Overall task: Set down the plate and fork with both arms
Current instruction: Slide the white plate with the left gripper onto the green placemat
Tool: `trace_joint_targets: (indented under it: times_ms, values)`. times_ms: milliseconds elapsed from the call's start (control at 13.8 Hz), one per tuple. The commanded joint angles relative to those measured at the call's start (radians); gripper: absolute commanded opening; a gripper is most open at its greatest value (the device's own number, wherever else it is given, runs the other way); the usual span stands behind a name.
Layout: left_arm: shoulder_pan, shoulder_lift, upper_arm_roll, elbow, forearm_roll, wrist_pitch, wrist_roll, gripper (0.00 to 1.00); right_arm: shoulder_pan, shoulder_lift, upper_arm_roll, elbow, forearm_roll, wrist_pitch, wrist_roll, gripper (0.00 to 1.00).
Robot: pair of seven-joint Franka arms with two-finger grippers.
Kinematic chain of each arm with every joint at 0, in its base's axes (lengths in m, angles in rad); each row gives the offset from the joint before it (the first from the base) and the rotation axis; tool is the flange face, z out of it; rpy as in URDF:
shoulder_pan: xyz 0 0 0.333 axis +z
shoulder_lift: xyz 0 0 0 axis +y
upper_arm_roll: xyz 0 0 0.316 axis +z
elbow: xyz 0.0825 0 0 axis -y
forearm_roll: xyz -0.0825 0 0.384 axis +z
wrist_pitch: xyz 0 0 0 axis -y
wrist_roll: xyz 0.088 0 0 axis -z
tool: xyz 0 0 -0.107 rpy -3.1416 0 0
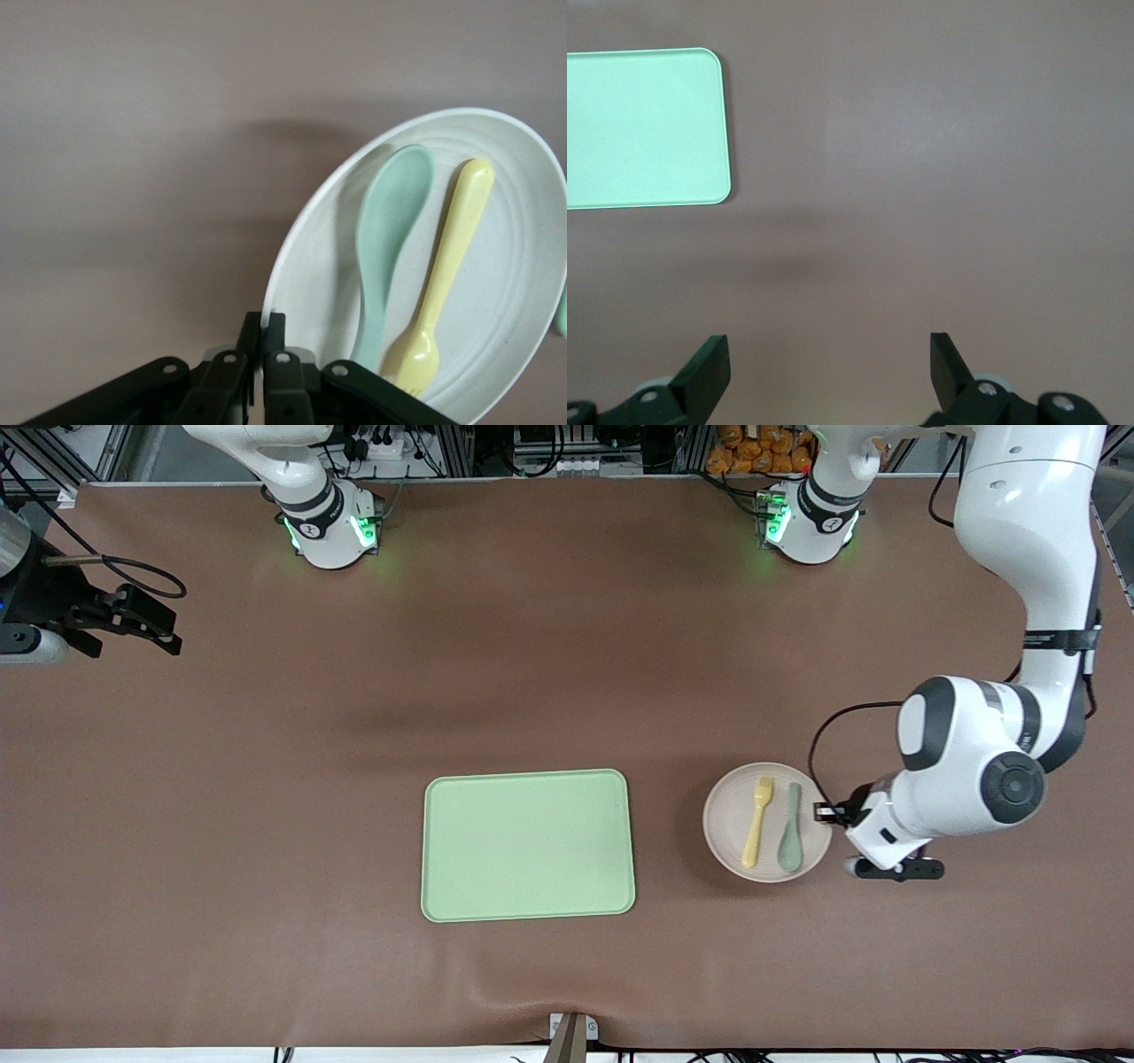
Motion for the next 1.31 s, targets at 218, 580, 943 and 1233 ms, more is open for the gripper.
trace_joint_targets:
  times_ms: [218,580,943,1233]
  values:
    - [-0.202,0.024,-0.032,0.01,-0.009,-0.003,-0.294,0.0,-0.004,0.005,0.001,0.02,0.012,-0.016,-0.01,1.0]
    - [-0.334,0.118,-0.032,0.06,-0.014,0.109,-0.437,0.0,-0.004,0.005,0.002,0.02,0.012,-0.016,-0.01,1.0]
    - [-0.38,0.178,-0.032,0.061,-0.021,0.293,-0.532,0.0,-0.004,0.005,0.002,0.018,0.012,-0.016,-0.01,1.0]
    - [-0.418,0.226,-0.025,0.084,-0.021,0.376,-0.604,0.0,-0.002,0.005,0.002,0.018,0.012,-0.016,-0.01,1.0]
